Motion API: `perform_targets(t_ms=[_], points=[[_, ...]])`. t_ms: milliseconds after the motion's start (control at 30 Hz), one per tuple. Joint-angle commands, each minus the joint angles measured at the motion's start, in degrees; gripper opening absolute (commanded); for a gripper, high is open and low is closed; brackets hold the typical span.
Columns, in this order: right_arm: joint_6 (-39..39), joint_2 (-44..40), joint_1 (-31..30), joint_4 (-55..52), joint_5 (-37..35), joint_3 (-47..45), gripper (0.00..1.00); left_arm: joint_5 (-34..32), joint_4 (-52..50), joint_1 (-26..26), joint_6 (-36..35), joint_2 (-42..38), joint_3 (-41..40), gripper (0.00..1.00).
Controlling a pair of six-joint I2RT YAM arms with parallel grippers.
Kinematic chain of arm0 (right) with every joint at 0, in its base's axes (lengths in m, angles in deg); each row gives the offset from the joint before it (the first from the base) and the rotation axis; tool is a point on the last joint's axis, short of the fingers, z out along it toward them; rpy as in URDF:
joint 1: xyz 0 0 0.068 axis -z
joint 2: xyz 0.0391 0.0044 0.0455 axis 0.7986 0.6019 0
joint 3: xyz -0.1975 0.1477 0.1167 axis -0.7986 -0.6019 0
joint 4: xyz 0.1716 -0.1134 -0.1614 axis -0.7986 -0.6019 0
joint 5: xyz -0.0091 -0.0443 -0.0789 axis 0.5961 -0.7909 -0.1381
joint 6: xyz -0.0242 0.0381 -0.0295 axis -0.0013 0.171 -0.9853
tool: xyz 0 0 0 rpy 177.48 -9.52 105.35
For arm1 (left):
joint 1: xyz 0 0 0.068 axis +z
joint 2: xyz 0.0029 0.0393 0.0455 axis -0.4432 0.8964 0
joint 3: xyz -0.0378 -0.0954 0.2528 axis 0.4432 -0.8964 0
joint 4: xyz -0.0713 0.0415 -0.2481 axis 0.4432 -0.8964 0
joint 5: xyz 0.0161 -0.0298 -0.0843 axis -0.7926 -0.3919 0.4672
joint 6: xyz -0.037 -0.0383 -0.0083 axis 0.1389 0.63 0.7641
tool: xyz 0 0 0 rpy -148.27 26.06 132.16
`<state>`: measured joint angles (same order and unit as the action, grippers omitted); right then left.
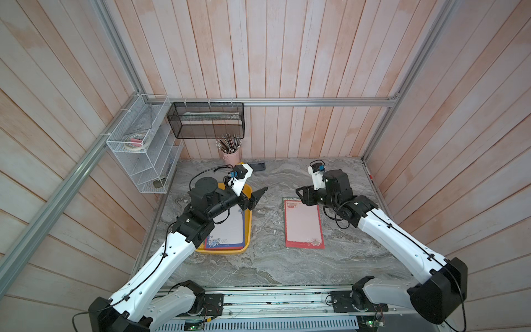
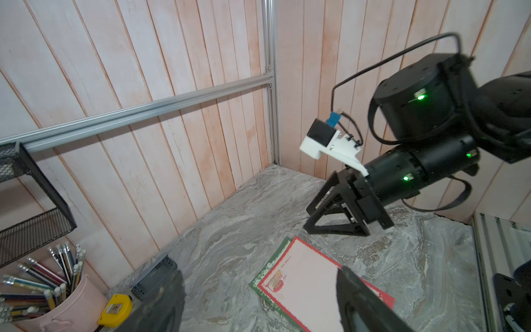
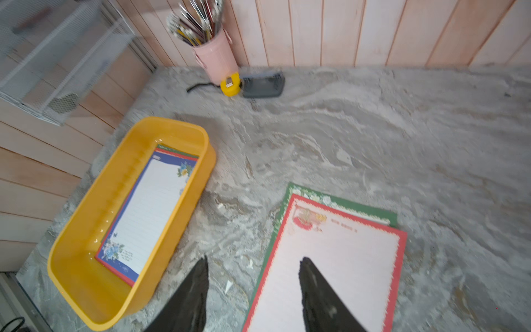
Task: Take out the stationery paper from the storage box
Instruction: Place the stationery paper at the center of the board, then pick up the stationery paper from the storage box.
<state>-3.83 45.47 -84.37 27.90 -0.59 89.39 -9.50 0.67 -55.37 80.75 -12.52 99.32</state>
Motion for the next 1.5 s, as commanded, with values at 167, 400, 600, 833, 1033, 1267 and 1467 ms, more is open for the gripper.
perform_targets(t_ms=[167, 400, 600, 833, 1033, 1267, 1467], points=[[-0.9, -3.5, -1.7, 13.0, -1.1, -4.9, 0.53, -6.1, -8.2, 2.5, 5.2, -4.5, -2.8, 0.83], [-0.8, -0.6, -6.3, 14.3, -1.1, -4.0, 0.53, -4.5, -15.2, 13.2, 12.5, -6.9, -6.0, 0.78], [2.6, 3.4, -9.6, 16.6, -0.6, -3.5, 0.53, 2.1, -18.2, 23.8, 20.8, -0.8, -5.4, 0.76], [10.2, 9.6, -13.0, 19.3, 2.6, -3.1, 0.53, 2.7, -17.5, 28.6, 23.3, 7.4, -4.2, 0.74], [15.1, 15.7, -16.1, 19.8, 5.3, -1.9, 0.51, -4.0, -19.7, 28.9, 19.6, 13.1, -3.9, 0.70], [21.6, 21.6, -17.0, 20.5, 8.9, -0.8, 0.49, -9.5, -20.6, 28.9, 16.3, 15.9, -6.7, 0.69], [24.7, 26.3, -17.1, 20.8, 12.5, 1.2, 0.47, -11.8, -22.4, 28.8, 15.2, 19.8, -6.3, 0.68]])
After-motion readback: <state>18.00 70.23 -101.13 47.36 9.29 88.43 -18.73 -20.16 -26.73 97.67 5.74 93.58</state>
